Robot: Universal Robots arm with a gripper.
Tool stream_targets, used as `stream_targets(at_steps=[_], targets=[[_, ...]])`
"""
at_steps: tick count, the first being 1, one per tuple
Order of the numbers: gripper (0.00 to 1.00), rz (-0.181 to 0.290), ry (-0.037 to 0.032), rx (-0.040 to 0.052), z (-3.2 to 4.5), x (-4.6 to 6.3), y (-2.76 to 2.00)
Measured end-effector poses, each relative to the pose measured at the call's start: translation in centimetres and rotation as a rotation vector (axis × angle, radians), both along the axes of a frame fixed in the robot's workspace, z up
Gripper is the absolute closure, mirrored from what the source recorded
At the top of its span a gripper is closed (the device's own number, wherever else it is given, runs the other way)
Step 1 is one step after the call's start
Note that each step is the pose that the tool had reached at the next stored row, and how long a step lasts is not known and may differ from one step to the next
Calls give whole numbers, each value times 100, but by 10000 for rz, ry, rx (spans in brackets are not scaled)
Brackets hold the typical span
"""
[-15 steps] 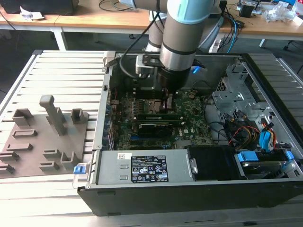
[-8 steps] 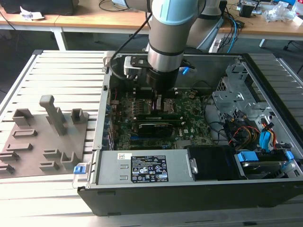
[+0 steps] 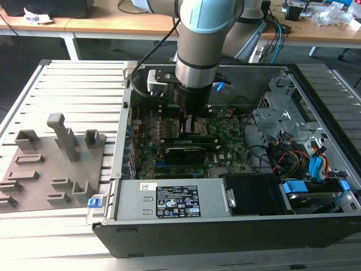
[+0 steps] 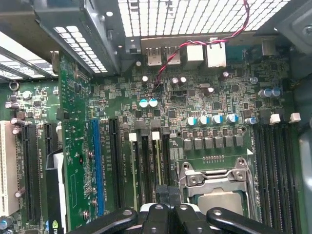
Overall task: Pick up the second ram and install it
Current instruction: 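Press down the second ram until it locks into place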
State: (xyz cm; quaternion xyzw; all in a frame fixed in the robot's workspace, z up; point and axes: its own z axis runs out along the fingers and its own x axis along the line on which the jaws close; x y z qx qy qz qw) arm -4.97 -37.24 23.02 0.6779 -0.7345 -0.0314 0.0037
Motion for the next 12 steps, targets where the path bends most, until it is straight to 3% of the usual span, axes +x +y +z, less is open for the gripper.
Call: stream_targets(at_steps=[2,3,6,8,12], targets=[[89,0,16,-19,46,11,-3],[89,-1,30,-17,49,56,-2],[89,-1,163,-20,51,270,-3],[89,0,174,-19,73,316,-2],[89,-1,174,-19,260,318,-3]])
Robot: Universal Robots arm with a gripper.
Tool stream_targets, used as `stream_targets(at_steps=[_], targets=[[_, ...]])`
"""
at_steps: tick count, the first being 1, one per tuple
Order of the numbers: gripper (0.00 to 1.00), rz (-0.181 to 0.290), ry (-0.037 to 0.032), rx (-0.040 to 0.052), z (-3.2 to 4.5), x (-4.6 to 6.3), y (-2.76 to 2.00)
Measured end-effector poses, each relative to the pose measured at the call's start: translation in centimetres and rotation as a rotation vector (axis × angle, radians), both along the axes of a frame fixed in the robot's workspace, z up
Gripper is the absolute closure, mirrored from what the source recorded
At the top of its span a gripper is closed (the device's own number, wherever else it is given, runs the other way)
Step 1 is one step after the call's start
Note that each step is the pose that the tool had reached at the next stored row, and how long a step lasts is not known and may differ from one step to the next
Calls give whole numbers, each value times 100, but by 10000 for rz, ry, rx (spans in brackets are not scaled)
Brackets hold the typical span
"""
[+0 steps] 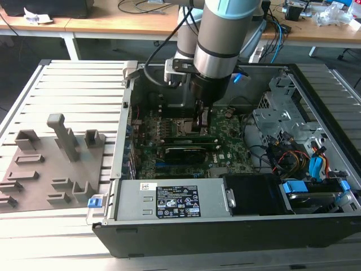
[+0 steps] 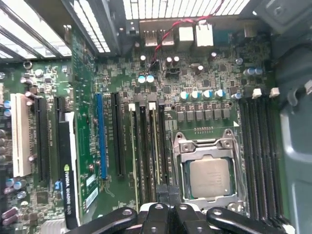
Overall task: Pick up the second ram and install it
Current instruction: 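Press down the second ram until it locks into place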
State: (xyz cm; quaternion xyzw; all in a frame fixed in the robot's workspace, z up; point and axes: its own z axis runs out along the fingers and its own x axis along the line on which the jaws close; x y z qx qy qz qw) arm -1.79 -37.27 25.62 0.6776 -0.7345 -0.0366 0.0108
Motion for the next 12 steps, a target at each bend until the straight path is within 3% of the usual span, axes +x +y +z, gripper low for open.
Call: stream_targets(at_steps=[6,12], targets=[[89,1,0,0,214,0,0],[89,0,0,5,218,0,0]])
